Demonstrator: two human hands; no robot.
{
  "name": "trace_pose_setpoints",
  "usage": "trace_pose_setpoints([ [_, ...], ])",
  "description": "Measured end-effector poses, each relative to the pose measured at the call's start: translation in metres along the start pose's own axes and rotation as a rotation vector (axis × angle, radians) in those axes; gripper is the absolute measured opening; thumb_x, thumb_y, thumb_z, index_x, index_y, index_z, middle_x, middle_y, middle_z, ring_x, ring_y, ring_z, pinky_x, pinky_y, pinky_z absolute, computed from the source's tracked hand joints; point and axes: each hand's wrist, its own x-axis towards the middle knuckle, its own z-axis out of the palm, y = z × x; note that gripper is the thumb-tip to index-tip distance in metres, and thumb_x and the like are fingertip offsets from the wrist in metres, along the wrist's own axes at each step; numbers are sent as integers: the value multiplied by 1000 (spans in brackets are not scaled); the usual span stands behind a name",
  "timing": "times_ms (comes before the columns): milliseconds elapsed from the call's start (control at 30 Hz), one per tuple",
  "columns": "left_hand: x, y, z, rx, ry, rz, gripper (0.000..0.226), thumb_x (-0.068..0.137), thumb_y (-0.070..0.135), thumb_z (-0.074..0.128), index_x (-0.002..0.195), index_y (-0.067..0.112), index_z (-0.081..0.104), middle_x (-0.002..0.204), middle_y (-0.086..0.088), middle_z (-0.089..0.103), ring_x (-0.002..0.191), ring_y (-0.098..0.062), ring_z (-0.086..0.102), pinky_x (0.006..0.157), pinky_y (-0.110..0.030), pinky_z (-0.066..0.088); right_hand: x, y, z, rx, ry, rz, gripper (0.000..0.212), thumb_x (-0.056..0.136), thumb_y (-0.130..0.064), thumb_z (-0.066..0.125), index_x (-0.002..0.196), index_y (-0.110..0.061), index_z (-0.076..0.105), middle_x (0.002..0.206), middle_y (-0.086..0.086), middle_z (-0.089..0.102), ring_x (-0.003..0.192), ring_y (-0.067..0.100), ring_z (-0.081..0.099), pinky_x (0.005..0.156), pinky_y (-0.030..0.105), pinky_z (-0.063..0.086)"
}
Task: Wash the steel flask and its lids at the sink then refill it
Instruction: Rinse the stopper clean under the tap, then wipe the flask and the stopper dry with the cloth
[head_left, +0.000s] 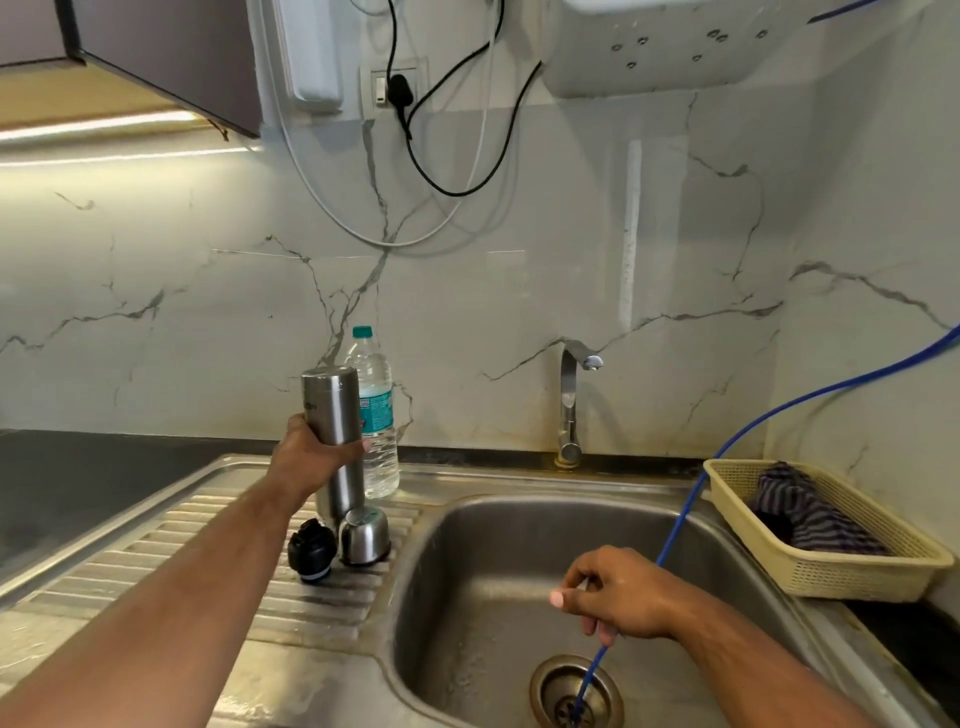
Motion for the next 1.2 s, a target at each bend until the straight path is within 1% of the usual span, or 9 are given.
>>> trace_pose_setpoints([
  [100, -3, 3, 0, 29, 71, 28, 72, 69, 33, 93, 129, 11, 60, 121, -12, 70, 102, -27, 64, 90, -45, 55, -3, -2, -1, -10, -4, 6, 33, 95, -49, 68, 114, -21, 69, 92, 4, 79, 74, 12, 73, 84, 35, 62],
  [267, -34, 47, -7, -121, 294, 165, 70, 73, 27, 91, 128, 9, 52, 124, -18, 67, 111, -36, 64, 95, -48, 49, -5, -7, -3, -55, 10, 19, 38, 97, -47, 67, 118, -16, 69, 100, 8, 78, 74, 12, 70, 84, 33, 60],
  [367, -70, 82, 6, -290, 315, 211, 72, 74, 34, 90, 130, 16, 48, 124, -11, 66, 111, -33, 63, 100, -47, 48, -5, -5, -6, -48, 38, 60, 36, 96, -47, 68, 116, -17, 70, 99, 6, 78, 75, 12, 70, 88, 37, 61],
  [467, -117, 94, 44, -415, 155, 227, 71, 76, 35, 89, 132, 19, 49, 117, -3, 64, 103, -25, 62, 101, -47, 50, -8, -3, -9, -112, 193, 74, 29, 95, -50, 67, 105, -24, 74, 91, -1, 77, 79, 13, 73, 87, 40, 61],
  [667, -159, 63, 130, -471, -235, 72, 64, 68, 38, 92, 118, 24, 55, 108, 0, 70, 99, -24, 68, 90, -44, 54, -27, 2, -54, -28, 769, 57, 22, 87, -41, 60, 94, -27, 75, 91, -8, 77, 86, 9, 71, 84, 36, 59],
  [800, -152, 43, 142, -323, -350, 78, 89, 44, 68, 89, 118, 27, 59, 103, 1, 73, 93, -22, 71, 89, -51, 58, -44, 16, -103, -28, 987, 187, 14, 92, -24, 67, 103, -22, 74, 105, -1, 76, 101, 18, 70, 92, 35, 56],
  [867, -151, 42, 143, -254, -382, 116, 92, 44, 71, 88, 120, 30, 57, 103, 3, 72, 93, -21, 70, 90, -50, 58, -44, 27, -130, -183, 958, 362, 28, 92, -20, 66, 120, -19, 69, 121, 6, 70, 115, 26, 64, 96, 36, 54],
  [1000, -158, 52, 141, -215, -414, 214, 65, 65, 50, 91, 116, 30, 55, 97, 5, 68, 87, -15, 65, 81, -40, 54, -36, 48, -162, -447, 768, 664, 46, 92, -22, 66, 137, -17, 56, 136, 10, 59, 128, 31, 50, 99, 41, 50],
  [1200, -162, 57, 145, -197, -471, 215, 71, 66, 56, 88, 119, 36, 45, 98, 10, 59, 84, -7, 55, 77, -32, 48, -35, 73, -168, -478, 635, 764, 49, 93, -38, 70, 134, -15, 55, 134, 7, 61, 121, 27, 61, 91, 38, 50],
])
